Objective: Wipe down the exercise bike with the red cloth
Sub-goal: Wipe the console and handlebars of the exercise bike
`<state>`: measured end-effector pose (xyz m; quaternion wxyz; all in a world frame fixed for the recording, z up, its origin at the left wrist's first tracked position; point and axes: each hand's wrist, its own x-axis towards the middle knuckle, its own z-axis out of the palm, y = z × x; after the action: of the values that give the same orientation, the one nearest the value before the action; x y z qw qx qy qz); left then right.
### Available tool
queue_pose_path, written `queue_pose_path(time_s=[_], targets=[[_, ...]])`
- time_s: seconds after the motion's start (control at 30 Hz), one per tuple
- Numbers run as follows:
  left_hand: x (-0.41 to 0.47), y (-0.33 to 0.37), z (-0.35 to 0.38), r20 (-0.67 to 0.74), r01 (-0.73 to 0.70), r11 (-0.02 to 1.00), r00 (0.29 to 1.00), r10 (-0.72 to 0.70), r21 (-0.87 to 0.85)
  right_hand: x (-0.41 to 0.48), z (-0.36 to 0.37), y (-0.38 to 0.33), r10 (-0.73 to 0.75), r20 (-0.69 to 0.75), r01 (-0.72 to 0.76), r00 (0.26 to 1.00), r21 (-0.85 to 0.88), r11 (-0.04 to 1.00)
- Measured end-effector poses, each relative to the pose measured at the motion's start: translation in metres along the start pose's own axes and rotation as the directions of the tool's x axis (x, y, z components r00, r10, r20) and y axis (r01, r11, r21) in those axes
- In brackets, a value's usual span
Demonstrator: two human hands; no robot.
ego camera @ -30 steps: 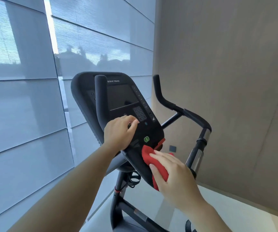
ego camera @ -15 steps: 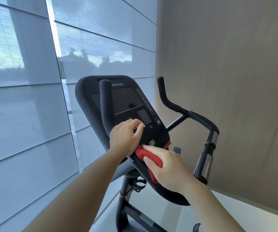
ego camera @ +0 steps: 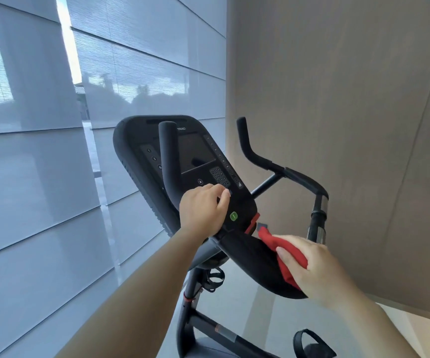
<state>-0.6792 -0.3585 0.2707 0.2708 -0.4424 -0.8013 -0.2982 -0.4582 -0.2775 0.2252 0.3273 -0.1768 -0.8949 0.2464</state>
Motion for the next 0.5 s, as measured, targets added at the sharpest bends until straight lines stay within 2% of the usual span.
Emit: queue_pose_path(time_s=[0.07, 0.23, 0.33, 0.43, 0.5], targets=[[0.0, -0.001, 0.0, -0.013, -0.002, 1.0, 1.0, 0.002, 0.016, 0.001, 0.004, -0.006, 0.002, -0.028, -0.002, 1.0, 0.005, 1.0], [-0.001, -0.002, 0.003, -0.068, -0.006, 1.0, 0.998, 0.005, -0.01, -0.009, 0.02, -0.022, -0.092, -0.043, 0.087, 0.995, -0.111, 0.99], [-0.001, 0.0, 0.003, -0.042, -0.008, 1.0, 0.999, 0.008, -0.017, -0.028, 0.009, -0.011, -0.07, -0.048, 0.067, 0.996, -0.051, 0.996], [-0.002, 0.001, 0.003, -0.029, -0.013, 1.0, 1.0, 0.012, -0.013, -0.033, 0.006, -0.009, 0.022, -0.201, -0.008, 0.979, 0.069, 0.998], [-0.001, 0.001, 0.002, -0.029, -0.017, 1.0, 0.999, 0.016, -0.015, -0.027, 0.013, -0.017, 0.052, -0.2, -0.036, 0.978, 0.083, 0.996]])
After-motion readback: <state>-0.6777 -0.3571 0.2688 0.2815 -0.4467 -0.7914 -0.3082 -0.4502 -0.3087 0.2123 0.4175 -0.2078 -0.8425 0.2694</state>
